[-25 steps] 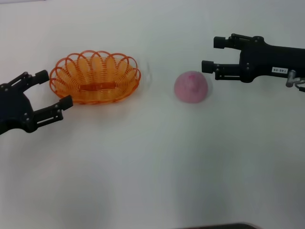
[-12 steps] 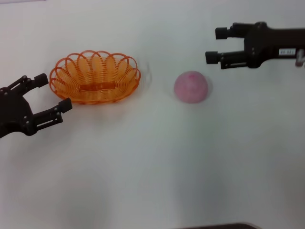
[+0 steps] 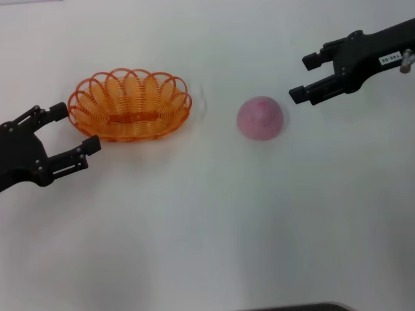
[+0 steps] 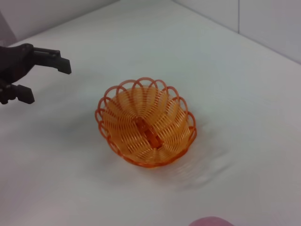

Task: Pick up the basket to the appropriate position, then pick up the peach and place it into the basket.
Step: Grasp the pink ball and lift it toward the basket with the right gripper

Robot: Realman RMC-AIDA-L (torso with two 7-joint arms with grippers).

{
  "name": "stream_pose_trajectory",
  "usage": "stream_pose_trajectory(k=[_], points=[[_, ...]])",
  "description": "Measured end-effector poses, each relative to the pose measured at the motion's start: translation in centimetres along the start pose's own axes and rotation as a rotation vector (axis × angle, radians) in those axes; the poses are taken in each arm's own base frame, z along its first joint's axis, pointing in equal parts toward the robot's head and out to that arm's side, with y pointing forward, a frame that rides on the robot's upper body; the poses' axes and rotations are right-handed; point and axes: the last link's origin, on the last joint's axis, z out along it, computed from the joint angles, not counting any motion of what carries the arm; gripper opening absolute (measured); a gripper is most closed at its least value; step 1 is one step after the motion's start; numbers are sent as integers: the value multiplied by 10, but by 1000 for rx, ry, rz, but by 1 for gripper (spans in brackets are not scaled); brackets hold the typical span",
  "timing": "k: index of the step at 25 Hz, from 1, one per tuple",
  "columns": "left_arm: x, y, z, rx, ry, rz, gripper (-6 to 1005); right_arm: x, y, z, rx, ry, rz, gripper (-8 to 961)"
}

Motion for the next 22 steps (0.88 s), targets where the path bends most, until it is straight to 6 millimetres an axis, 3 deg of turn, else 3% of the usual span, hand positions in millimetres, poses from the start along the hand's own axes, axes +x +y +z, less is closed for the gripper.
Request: stream_pose_trajectory(k=[14, 22], points=[[3, 1, 3, -20, 8, 7, 905, -9, 2, 32, 33, 160, -35, 874], [3, 1, 5, -29, 3, 8, 905, 0, 4, 57, 58, 224, -38, 870]])
